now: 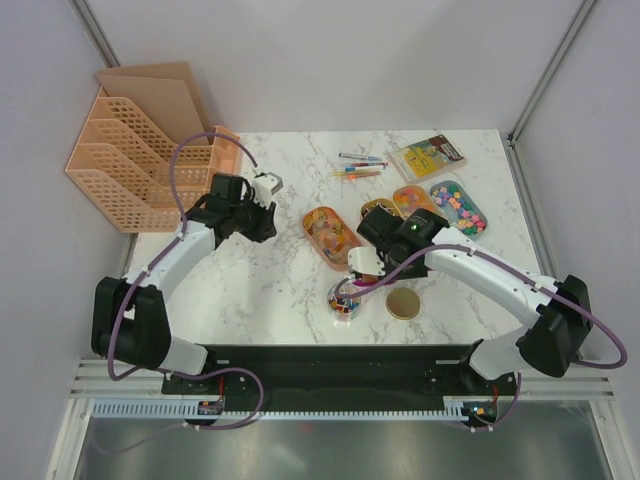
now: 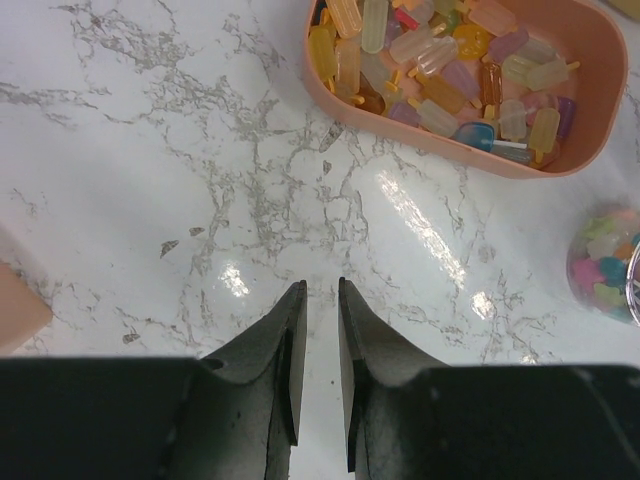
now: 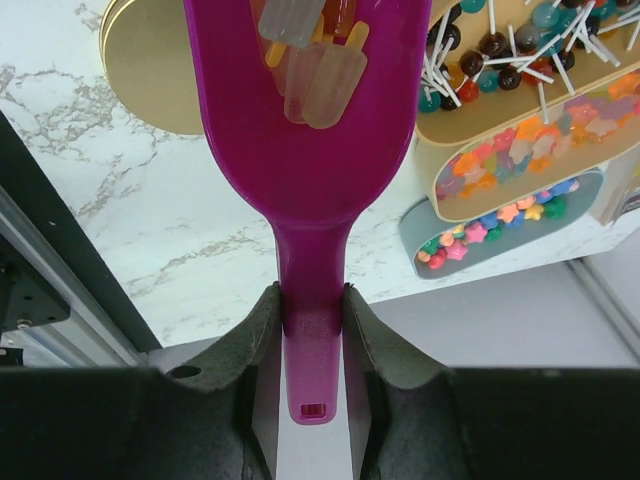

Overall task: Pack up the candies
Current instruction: Place the fake candies in the packing bottle.

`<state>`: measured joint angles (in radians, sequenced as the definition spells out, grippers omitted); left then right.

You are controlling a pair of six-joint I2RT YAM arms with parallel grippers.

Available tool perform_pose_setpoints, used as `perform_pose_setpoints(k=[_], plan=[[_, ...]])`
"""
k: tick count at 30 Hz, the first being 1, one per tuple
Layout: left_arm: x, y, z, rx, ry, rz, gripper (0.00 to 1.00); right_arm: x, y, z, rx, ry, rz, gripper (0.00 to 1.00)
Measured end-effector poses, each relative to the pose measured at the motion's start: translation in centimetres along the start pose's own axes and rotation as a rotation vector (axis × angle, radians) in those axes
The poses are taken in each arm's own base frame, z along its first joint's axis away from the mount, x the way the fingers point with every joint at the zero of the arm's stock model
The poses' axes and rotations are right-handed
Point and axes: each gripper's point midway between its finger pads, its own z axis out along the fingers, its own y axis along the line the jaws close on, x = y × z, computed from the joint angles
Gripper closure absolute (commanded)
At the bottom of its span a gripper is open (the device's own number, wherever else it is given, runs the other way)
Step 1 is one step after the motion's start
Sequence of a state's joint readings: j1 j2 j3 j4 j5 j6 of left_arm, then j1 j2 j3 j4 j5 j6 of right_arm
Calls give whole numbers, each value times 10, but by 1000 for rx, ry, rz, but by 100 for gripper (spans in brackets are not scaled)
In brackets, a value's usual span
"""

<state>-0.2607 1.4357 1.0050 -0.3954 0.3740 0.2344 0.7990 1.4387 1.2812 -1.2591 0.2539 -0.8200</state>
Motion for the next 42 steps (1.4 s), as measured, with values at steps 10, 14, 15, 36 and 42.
perform_pose_setpoints(k=[10,14,15,36,42], plan=[[3,3,-10,-20,-21,-3,74,-9,14,-11,29,81,-156,100],[5,1,-12,-21,-26,-2,74,-17,11,-13,69,120,-192,100],[5,1,-13,-22,-30,-1,74,-20,10,-14,81,129,-199,100],[1,-5,-26,-22,-106,23,74,-33,5,-30,298,280,-355,100],[-4,-6,-33,-29,-128,30,74,-27,9,-25,308,318,-370,100]])
